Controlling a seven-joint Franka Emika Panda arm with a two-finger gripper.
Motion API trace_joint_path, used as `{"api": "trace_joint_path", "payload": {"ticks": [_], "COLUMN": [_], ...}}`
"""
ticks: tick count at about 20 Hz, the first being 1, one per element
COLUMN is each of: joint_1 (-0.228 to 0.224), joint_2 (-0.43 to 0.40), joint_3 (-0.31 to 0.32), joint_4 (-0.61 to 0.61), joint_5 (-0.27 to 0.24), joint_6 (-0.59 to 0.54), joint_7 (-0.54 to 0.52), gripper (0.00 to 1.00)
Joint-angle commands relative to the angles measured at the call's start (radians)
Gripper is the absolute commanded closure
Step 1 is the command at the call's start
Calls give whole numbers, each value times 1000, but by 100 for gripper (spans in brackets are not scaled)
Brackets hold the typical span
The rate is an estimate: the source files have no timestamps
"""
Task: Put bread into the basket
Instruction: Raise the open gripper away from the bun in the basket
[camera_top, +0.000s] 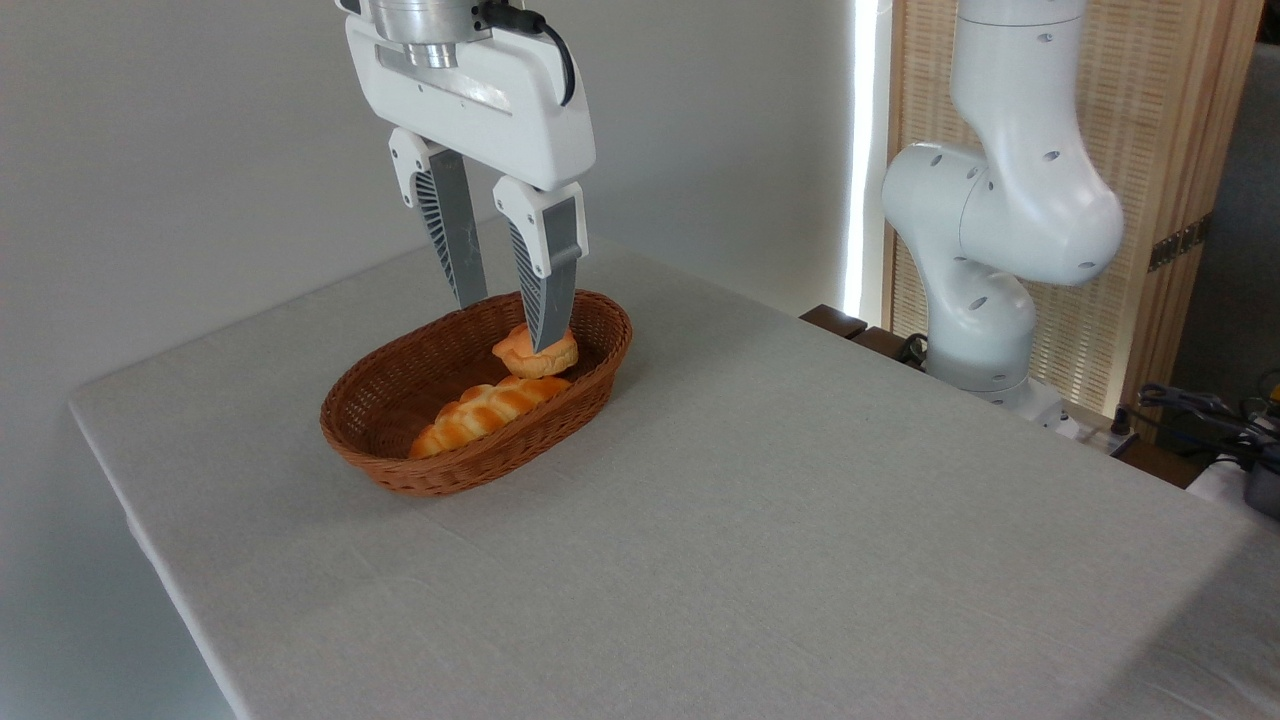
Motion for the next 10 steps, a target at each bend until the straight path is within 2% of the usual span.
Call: {"api": "trace_joint_path", "payload": {"ticks": [1, 2, 10], "joint_1": [8, 8, 8], "joint_2": [6, 6, 6], "joint_3": [-5, -5, -5], "joint_4": [19, 19, 19], "joint_5": [44, 62, 62], "joint_6": [-33, -32, -32], "joint_7": [-3, -5, -2], "gripper": [0, 0, 0]}}
